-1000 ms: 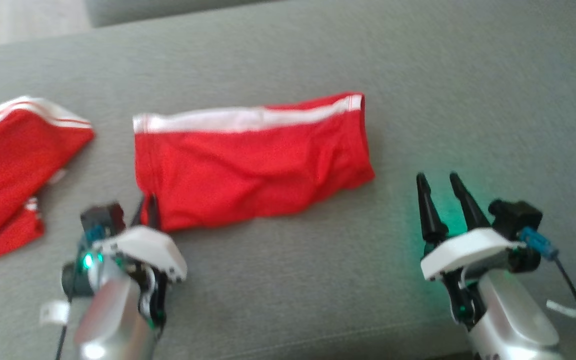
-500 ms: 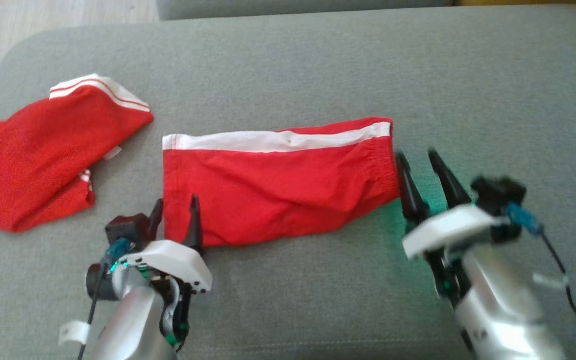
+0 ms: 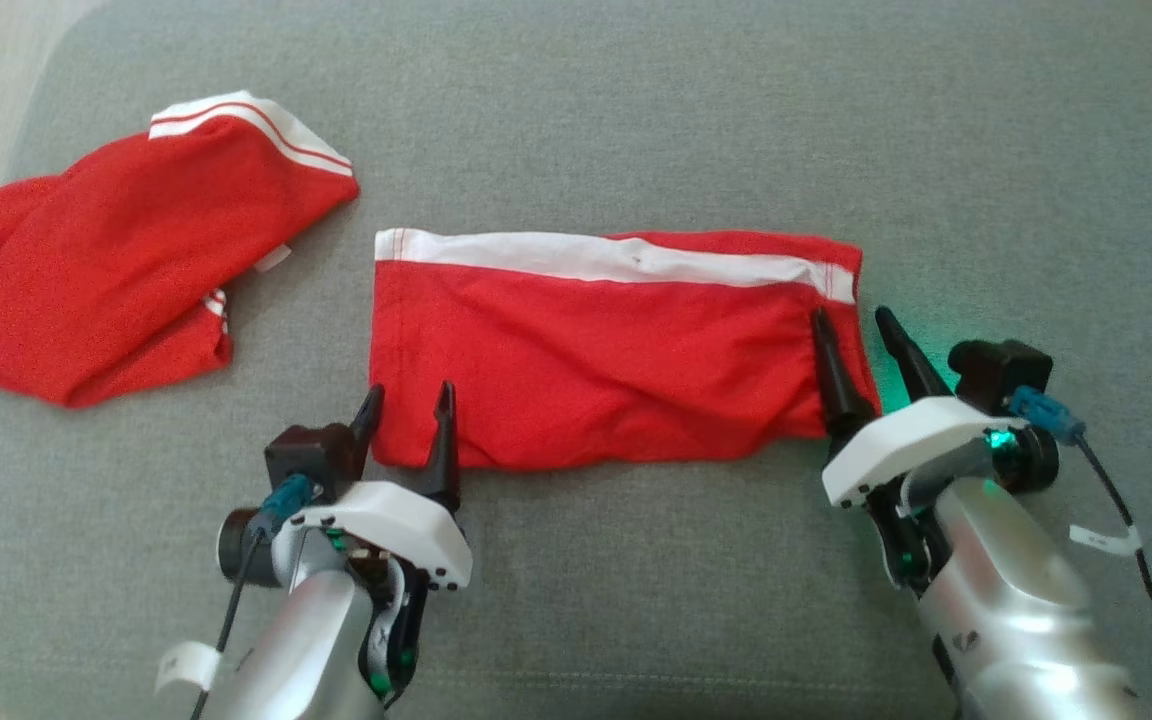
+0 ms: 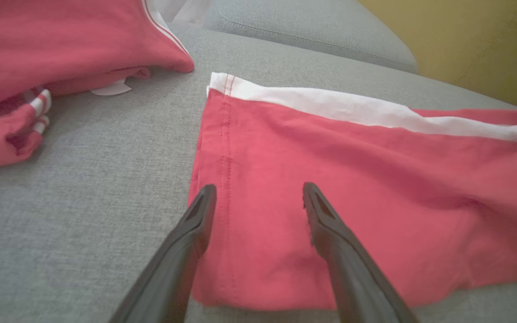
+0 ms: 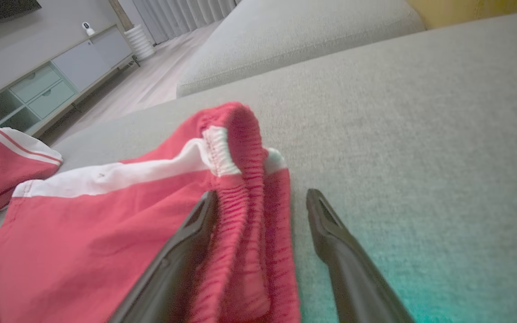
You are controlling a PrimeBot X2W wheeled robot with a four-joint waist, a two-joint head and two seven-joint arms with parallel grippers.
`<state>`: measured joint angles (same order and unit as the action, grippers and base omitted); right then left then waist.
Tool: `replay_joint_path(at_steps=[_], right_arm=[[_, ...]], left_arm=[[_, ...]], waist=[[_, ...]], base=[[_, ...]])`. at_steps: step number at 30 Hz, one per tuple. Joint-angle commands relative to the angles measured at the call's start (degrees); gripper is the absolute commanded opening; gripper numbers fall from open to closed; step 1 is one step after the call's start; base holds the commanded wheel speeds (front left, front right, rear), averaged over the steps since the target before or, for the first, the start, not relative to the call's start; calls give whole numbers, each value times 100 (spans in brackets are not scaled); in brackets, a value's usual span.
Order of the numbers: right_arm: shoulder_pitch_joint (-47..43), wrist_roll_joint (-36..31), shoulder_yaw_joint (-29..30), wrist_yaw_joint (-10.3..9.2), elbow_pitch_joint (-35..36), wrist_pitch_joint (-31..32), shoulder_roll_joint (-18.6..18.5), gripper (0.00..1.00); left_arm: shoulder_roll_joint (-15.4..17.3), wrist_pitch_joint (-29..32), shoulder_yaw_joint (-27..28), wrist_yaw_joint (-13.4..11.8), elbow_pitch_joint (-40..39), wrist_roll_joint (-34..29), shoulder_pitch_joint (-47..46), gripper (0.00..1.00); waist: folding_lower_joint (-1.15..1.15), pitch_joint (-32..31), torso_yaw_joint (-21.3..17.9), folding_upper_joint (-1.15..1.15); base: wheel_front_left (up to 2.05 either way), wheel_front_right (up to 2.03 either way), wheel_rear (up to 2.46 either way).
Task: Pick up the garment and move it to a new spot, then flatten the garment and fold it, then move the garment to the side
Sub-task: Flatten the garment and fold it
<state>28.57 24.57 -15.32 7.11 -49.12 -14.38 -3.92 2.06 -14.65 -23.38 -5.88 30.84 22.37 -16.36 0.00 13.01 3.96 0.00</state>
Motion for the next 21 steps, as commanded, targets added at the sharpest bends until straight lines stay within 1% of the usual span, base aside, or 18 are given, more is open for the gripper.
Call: replay_joint_path(at_steps=[1,3,4,5,6,7,9,12,18,19,21], right_arm=[[-71,28,-89,37,82,-62,102,100],[-120,119,-154,37,6,-62,103,100],[-143,228,-215,37,-16,-62,103,92],[-157,317,-293,37,-32,-62,103,65],[-157,381,-362,37,-28,-62,103,16],[-164,477,-416,37,-17,-62,103,0],[-161,624,-496,37,16,-62,103,0],[-155,801,-454,37,144,-62,42,0],[-169,919,-236,37,425,-62,-296,0],[-169,919,-236,37,425,-62,-296,0],[-186,938,-178,37,531,-62,-447,0]], left_arm=[[82,-35,165,-15,-199,84,-202,100],[82,-35,164,2,-220,113,-211,100],[82,-35,160,4,-233,108,-215,100],[82,-35,160,5,-247,106,-216,100],[82,-35,161,4,-259,101,-215,100],[82,-35,165,6,-271,96,-213,100],[82,-35,170,9,-283,80,-207,100],[82,-35,186,-2,-290,61,-190,100],[82,-35,190,4,-298,20,-106,100],[82,-35,190,4,-298,20,-106,100],[82,-35,179,10,-291,17,-81,100]], waist=[[0,23,12,0],[0,44,15,0],[0,50,16,0],[0,55,13,0],[0,57,9,0],[0,57,3,0],[0,52,-16,0],[0,27,-67,0],[0,-82,-238,0],[0,-82,-238,0],[0,-130,-293,0]], base=[[0,0,0],[0,0,0],[0,0,0],[0,0,0],[0,0,0],[0,0,0],[0,0,0],[0,0,0],[0,0,0],[0,0,0],[0,0,0]])
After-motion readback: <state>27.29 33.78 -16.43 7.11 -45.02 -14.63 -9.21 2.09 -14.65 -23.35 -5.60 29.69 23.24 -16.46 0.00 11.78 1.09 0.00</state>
